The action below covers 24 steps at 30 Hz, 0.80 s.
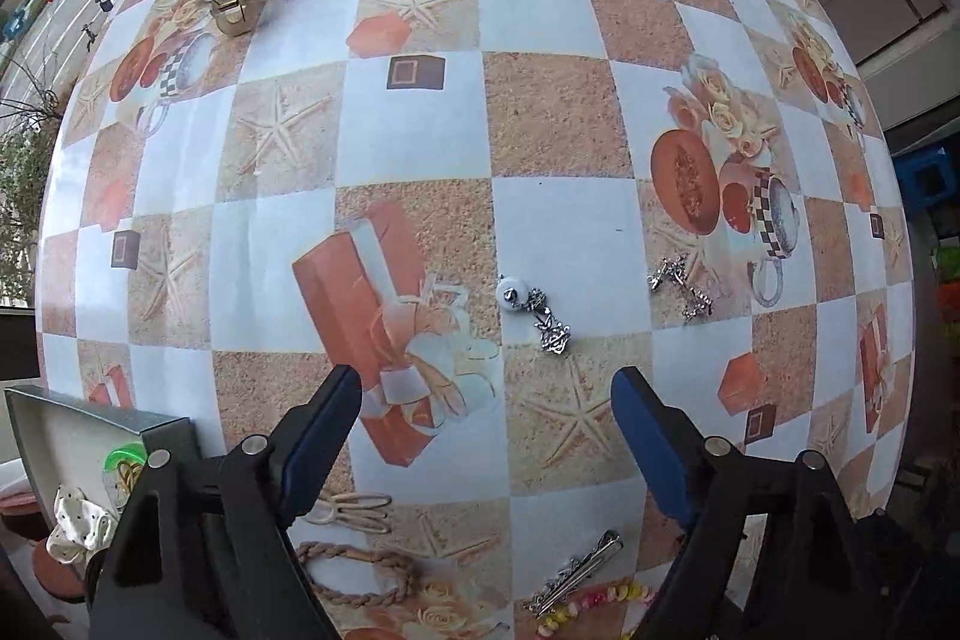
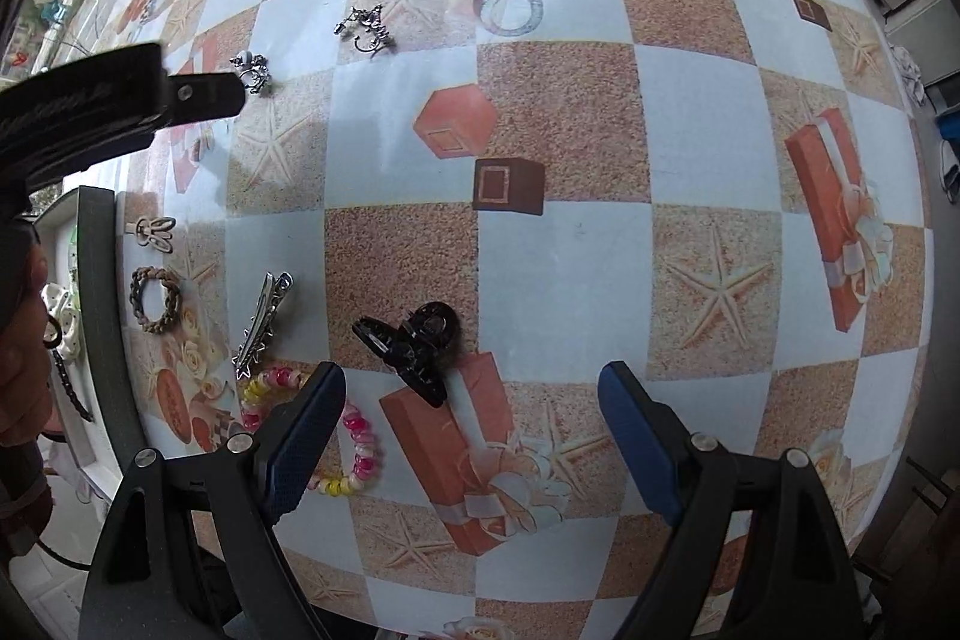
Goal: Organize jewelry
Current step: 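Move both tools back over the table toward the silver charms, then grasp the silver charm with the left tool while the right tool grasps the black claw clip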
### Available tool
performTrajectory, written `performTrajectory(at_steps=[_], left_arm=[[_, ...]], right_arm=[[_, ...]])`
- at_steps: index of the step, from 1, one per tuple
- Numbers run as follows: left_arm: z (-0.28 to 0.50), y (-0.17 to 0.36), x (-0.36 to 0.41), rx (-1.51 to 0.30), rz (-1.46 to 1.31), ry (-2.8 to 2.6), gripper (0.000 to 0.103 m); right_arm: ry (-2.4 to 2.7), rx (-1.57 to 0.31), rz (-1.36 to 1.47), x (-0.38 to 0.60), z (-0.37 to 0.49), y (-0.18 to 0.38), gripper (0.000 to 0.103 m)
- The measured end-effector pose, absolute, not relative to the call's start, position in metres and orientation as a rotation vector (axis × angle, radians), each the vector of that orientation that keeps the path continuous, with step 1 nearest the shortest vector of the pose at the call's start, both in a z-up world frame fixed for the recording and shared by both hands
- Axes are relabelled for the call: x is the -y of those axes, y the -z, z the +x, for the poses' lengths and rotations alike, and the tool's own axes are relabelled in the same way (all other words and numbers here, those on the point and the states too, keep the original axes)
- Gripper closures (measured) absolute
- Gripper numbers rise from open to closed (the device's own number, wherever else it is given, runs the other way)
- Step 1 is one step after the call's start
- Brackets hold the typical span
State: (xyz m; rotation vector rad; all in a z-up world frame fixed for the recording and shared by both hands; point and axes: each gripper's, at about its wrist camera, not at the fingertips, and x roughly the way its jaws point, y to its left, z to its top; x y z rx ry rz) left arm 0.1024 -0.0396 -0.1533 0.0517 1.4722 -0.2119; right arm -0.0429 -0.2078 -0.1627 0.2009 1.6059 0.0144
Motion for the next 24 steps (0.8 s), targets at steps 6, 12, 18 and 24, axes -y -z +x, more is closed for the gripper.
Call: performTrajectory(at_steps=[6,12,18,24], left_arm=[[0.11,0.165,0.054,-1.477,0.08,0.221,0.025],[0.114,0.172,0.068,-1.454,0.129,0.213,0.028],[0.111,0.169,0.08,-1.435,0.155,0.222,0.043],[0.108,0.164,0.091,-1.436,0.181,0.248,0.071]], right_arm=[[-0.02,-1.612,0.163,0.193,-0.039,0.168,0.023],[-0.017,-1.612,0.123,0.167,-0.033,0.177,0.031],[-0.005,-1.6,0.038,0.144,-0.027,0.18,0.04],[0.016,-1.59,-0.019,0.124,-0.024,0.183,0.062]])
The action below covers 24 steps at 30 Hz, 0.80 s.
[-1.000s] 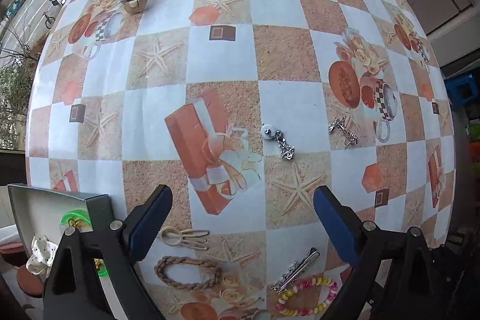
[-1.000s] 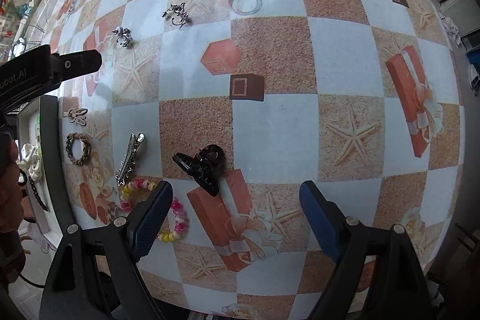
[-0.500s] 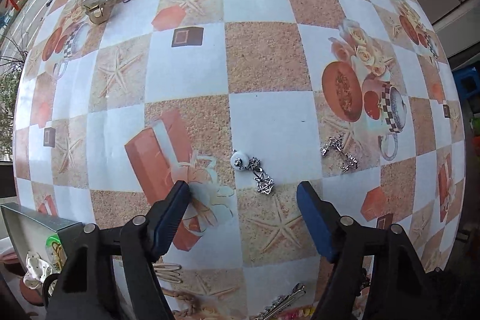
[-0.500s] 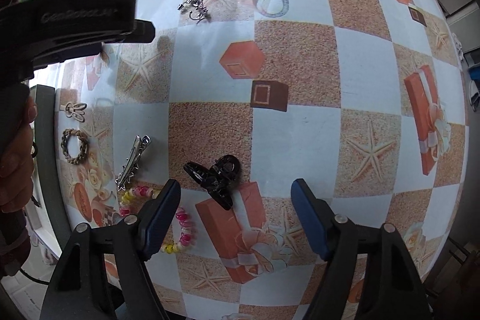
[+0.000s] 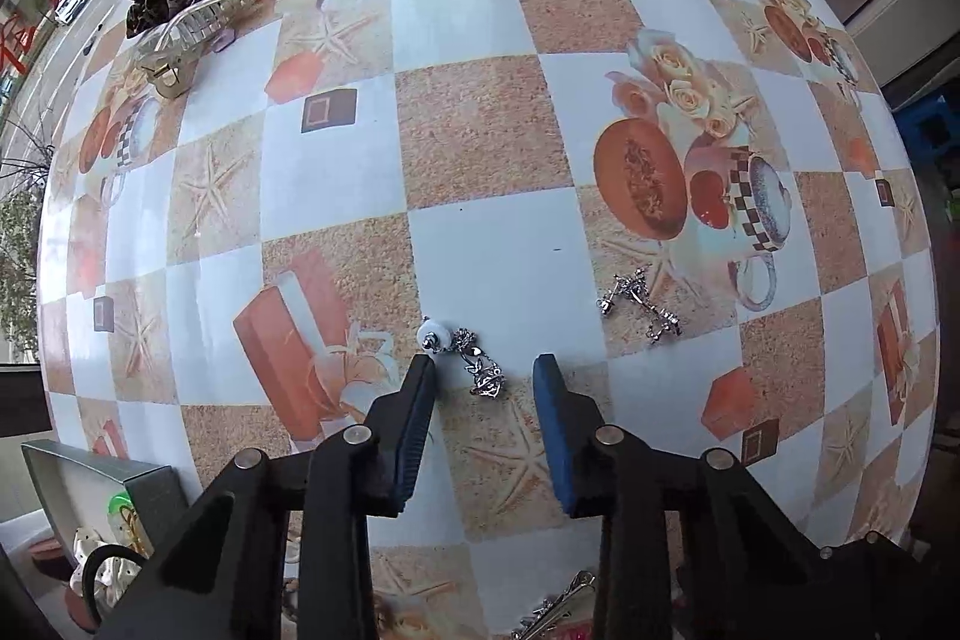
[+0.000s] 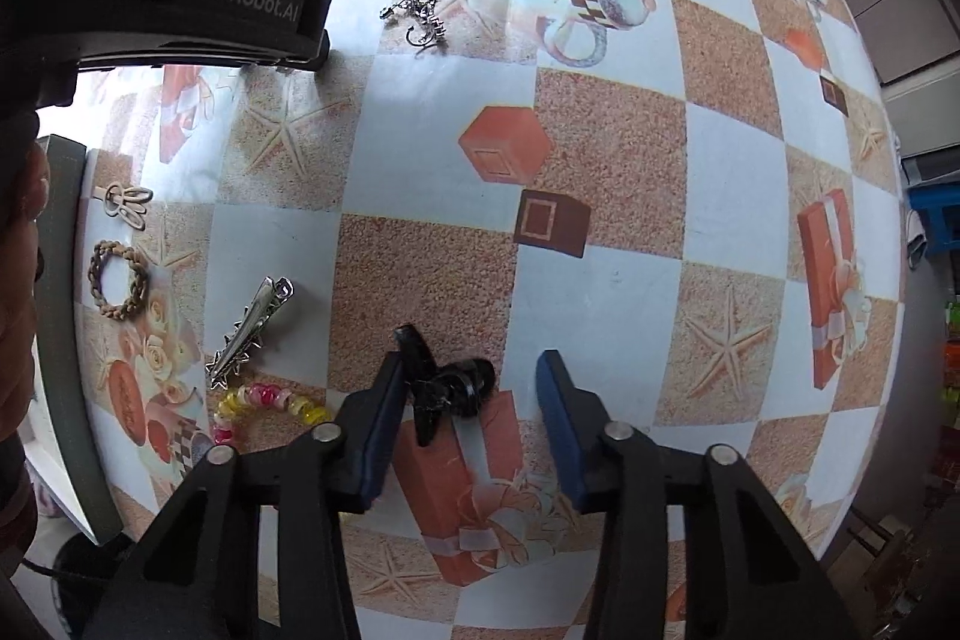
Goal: Organize jewelry
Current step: 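Grasp the silver charm with the left tool while the right tool grasps the black claw clip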
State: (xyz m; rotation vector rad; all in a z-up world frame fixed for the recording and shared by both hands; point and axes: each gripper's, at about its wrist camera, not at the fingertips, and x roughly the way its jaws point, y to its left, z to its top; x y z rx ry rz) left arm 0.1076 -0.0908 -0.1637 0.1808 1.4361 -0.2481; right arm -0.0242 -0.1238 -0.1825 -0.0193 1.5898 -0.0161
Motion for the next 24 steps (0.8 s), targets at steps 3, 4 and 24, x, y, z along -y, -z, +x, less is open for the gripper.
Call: performTrajectory(at_steps=[3,4,24], left_arm=[[0.104,0.16,0.086,-1.444,0.17,0.26,0.089],[0.104,0.159,0.084,-1.447,0.161,0.267,0.089],[0.079,0.115,0.03,-1.399,0.032,0.32,0.089]], right_arm=[[0.017,-1.588,-0.023,0.118,-0.022,0.182,0.076],[0.017,-1.589,-0.02,0.116,-0.021,0.182,0.077],[-0.002,-1.565,0.141,0.123,0.014,0.151,0.077]])
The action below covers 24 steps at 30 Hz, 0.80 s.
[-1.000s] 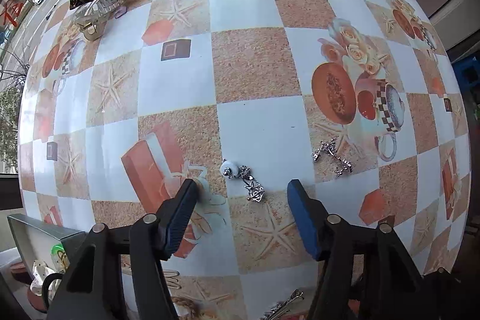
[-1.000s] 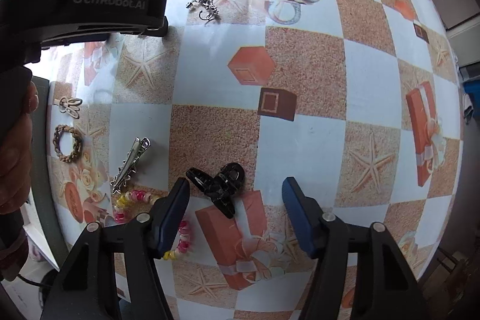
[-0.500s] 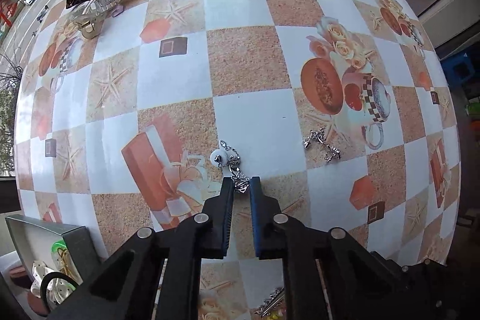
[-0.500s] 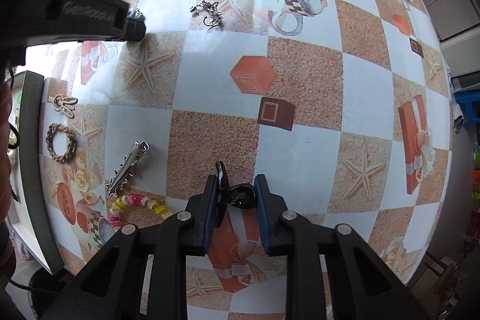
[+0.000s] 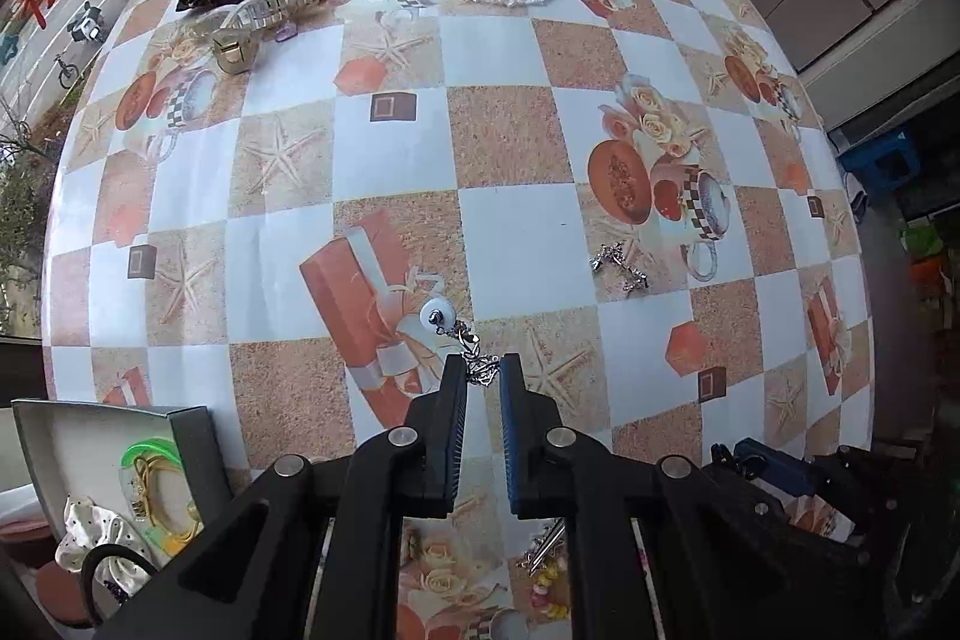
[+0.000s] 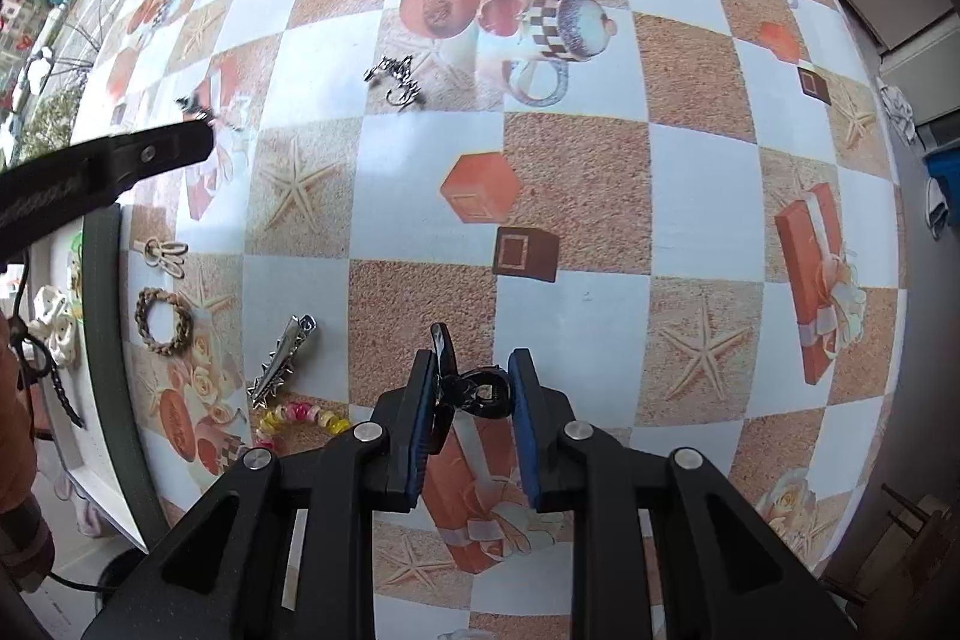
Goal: Organize jewelry
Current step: 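Grasp the silver charm with the left tool while the right tool grasps the black claw clip, then carry the silver charm and black claw clip over the white box with both tools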
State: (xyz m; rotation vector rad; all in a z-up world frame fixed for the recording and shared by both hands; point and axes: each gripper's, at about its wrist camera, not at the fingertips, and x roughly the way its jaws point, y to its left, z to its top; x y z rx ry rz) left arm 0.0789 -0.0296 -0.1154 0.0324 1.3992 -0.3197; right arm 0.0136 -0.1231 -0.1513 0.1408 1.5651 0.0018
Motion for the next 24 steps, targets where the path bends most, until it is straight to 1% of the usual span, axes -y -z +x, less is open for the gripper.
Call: performTrajectory(at_steps=[9,17,24], left_arm=[[0.06,0.085,-0.009,-1.372,-0.025,0.321,0.089],[0.042,0.069,-0.056,-1.348,-0.104,0.272,0.089],[0.021,0.054,-0.102,-1.316,-0.158,0.215,0.089]], right_arm=[[0.01,-1.562,0.177,0.143,0.025,0.14,0.077],[-0.015,-1.557,0.169,0.179,0.02,0.107,0.077],[-0.087,-1.538,0.128,0.15,0.03,0.095,0.077]])
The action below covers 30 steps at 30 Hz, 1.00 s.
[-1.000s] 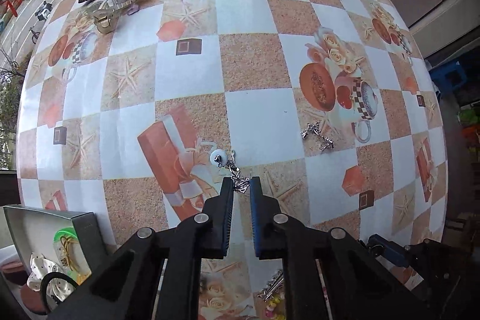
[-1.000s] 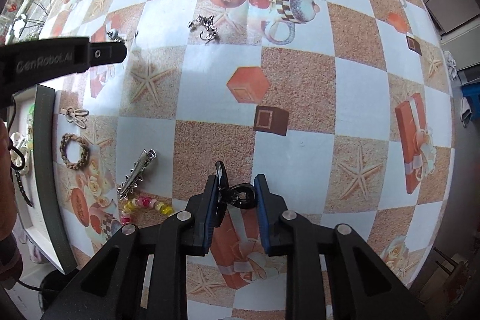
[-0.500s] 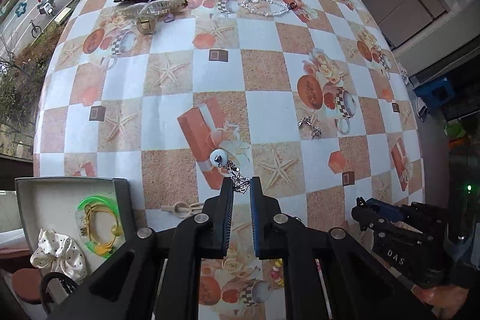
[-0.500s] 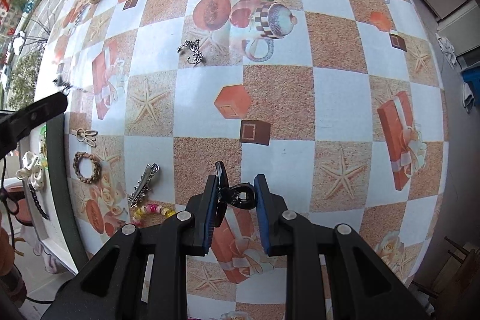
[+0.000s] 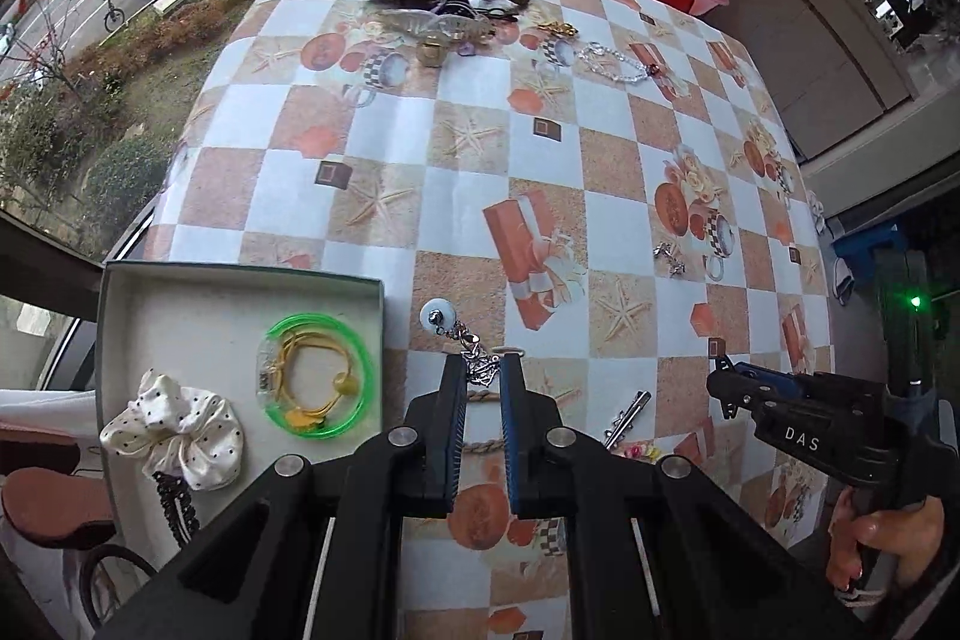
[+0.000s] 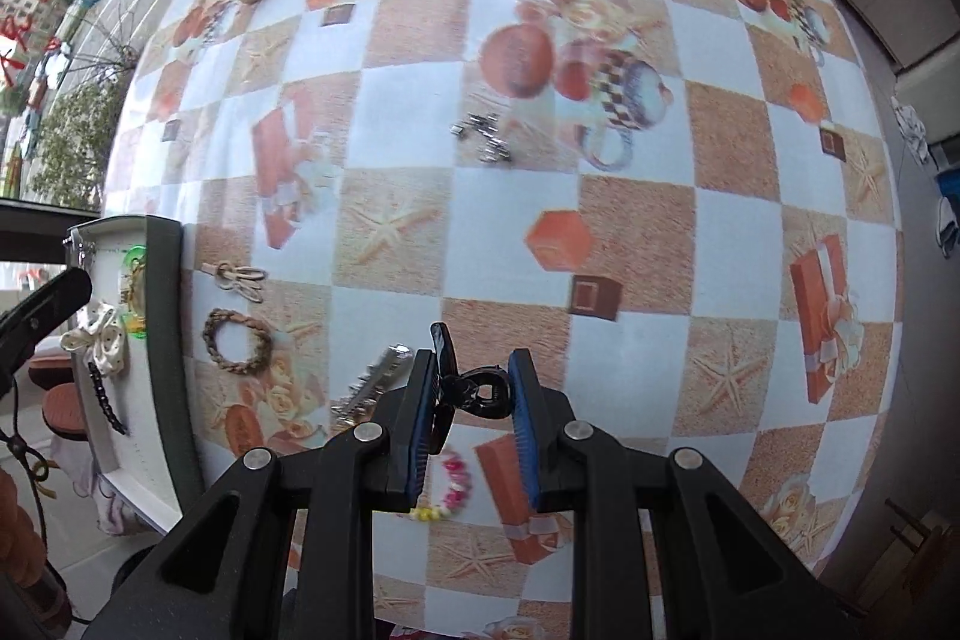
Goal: Organize jewelry
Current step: 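Carry the silver charm and black claw clip over the white box with both tools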
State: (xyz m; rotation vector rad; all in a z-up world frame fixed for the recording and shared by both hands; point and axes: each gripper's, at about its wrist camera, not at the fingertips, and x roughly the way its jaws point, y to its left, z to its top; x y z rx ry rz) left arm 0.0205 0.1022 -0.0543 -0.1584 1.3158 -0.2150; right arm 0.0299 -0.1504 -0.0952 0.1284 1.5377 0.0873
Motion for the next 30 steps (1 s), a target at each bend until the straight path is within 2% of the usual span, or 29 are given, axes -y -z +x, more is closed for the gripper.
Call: performTrajectory(at_steps=[11,30], left_arm=[[-0.026,0.041,-0.177,-1.294,-0.234,0.103,0.089],[-0.075,0.095,-0.23,-1.379,-0.313,0.007,0.089]], right_arm=[[-0.265,-1.491,0.03,0.059,0.035,0.075,0.077],[-0.521,-1.508,-0.104,-0.092,0.048,0.086,0.077]])
